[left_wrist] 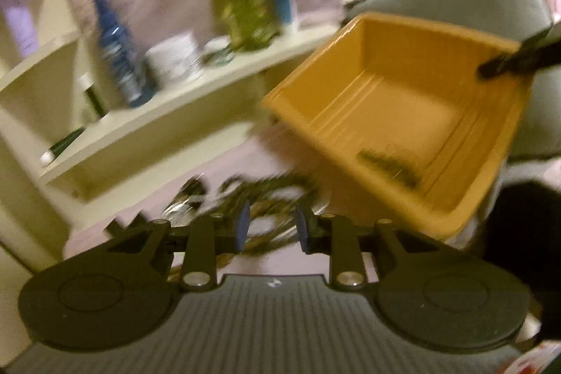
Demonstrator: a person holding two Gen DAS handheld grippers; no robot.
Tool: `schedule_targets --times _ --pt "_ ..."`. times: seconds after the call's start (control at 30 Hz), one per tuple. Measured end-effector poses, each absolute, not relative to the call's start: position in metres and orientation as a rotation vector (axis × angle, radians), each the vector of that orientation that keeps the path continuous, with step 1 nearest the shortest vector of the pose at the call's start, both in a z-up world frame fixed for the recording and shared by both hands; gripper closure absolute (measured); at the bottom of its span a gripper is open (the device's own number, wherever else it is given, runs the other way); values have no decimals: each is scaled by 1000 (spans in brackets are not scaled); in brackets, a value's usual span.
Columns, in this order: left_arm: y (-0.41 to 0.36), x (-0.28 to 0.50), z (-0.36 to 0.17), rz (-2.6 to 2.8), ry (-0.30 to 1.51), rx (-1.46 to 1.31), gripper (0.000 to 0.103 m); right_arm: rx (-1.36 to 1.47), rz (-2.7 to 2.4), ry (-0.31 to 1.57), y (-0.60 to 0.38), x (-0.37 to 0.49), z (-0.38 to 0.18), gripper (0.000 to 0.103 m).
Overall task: Organize jewelry
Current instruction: 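Lift the black bead bracelet and release it into the orange tray, then grasp the brown wooden bead necklace with the left gripper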
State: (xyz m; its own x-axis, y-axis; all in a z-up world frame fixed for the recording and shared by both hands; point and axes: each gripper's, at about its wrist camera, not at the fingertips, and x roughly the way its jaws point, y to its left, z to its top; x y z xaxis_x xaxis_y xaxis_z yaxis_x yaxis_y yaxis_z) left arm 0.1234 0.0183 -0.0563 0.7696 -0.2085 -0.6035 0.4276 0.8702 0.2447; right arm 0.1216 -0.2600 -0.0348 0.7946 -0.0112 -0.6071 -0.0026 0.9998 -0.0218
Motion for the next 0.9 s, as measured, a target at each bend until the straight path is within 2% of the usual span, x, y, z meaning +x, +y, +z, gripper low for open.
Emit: schedule_targets --times 0.37,0.77,0.9 --pt "39 145 -86 -355 650 537 78 -33 -7 657 -259 122 -36 98" --pt "26 153 -105 -408 669 690 85 -39 -10 661 -260 125 -37 98" --pt "25 152 -105 -413 676 713 96 -37 -9 662 -261 125 -37 98"
